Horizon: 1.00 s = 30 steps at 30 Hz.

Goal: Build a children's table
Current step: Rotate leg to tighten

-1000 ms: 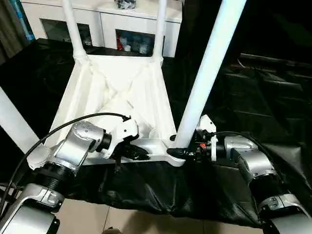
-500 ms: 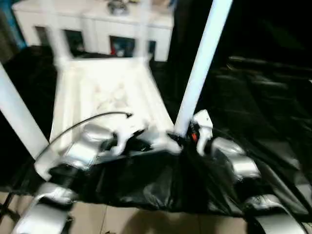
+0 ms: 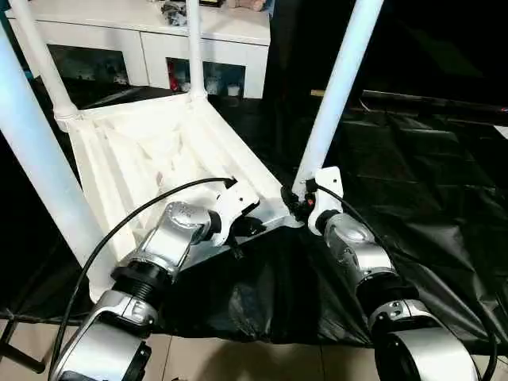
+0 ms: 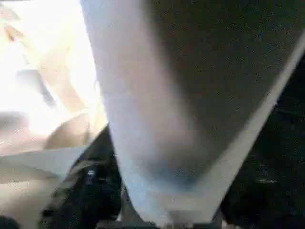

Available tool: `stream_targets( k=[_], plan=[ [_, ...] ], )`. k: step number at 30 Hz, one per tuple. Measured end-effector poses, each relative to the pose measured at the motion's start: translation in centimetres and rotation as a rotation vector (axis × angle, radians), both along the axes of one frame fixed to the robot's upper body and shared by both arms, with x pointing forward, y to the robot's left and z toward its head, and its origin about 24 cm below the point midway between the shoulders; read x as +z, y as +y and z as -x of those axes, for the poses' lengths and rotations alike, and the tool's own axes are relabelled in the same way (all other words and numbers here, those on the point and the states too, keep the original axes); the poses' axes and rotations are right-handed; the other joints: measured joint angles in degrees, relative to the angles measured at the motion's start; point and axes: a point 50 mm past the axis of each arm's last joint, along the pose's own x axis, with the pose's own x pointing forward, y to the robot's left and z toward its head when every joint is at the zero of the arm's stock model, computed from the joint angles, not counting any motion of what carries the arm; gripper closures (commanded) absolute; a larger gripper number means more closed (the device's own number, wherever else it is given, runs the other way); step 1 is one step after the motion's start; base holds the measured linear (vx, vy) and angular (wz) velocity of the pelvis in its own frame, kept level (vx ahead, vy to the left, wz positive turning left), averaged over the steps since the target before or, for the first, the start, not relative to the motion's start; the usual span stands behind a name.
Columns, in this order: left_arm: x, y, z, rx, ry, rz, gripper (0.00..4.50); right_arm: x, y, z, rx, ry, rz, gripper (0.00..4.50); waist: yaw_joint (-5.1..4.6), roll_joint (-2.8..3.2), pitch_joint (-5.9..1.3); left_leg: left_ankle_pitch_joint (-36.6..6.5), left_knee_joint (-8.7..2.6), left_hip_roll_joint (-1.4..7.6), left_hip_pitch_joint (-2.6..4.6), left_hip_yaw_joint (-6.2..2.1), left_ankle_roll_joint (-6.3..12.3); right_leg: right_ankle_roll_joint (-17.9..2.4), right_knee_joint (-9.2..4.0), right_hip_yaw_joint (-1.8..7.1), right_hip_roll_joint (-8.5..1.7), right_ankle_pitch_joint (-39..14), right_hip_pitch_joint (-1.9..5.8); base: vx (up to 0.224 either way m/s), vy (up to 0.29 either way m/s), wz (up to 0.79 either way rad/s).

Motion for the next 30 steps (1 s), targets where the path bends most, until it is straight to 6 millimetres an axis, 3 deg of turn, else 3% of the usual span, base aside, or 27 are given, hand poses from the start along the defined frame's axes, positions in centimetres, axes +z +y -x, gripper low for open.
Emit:
stream_targets(
  k=[6,9,12,15,22,30],
  plan=[
    [0.5,1.5,0.3,-0.068,-0.002,-0.007,4.50,0.4,-0.9,0.9,0.227,-0.052,-0.002,1.02,0.27,0.01,0.01,0.0,-0.35,0.05,-0.06,0.01,-0.03,-0.2,0.03,-0.09,0.03,0.5,-0.10,0.000,0.000,0.00],
    [0.6,2.2,0.7,-0.122,-0.005,0.010,4.50,0.6,-1.3,1.4,0.340,-0.067,0.000,1.02,0.56,0.05,0.03,0.0,-0.59,0.07,-0.15,0.03,-0.06,-0.6,0.03,-0.16,0.04,0.6,-0.18,0.022,-0.006,0.02],
    [0.9,3.0,1.1,-0.179,-0.003,0.021,4.50,1.0,-1.9,2.1,0.477,-0.077,0.012,1.02,0.92,0.08,0.05,-0.1,-0.60,0.12,-0.68,0.02,-0.02,-0.6,0.00,-0.28,0.05,0.6,-0.52,0.000,0.000,0.00],
    [1.2,3.9,1.7,-0.241,0.014,0.031,4.50,1.3,-2.4,2.9,0.626,-0.075,0.007,1.35,1.43,0.09,0.05,0.0,-0.47,0.17,-1.02,0.06,0.25,-0.7,0.08,-0.32,0.05,0.6,-0.98,0.000,0.000,0.00],
    [1.4,4.9,2.3,-0.332,0.046,0.014,4.50,1.5,-3.1,4.2,0.825,-0.034,0.035,1.79,2.45,0.12,0.08,-0.1,-0.18,0.23,-0.96,0.11,-0.05,-0.7,0.28,-0.33,0.01,0.6,-0.94,0.000,0.000,0.00],
    [1.5,5.5,2.5,-0.366,0.057,0.000,4.50,1.7,-3.0,4.7,0.888,-0.033,0.044,2.32,3.17,0.20,0.10,-0.1,-0.14,0.26,-0.97,0.10,-0.12,-0.7,0.34,-0.34,0.01,0.6,-0.95,0.000,0.000,0.00]
  ],
)
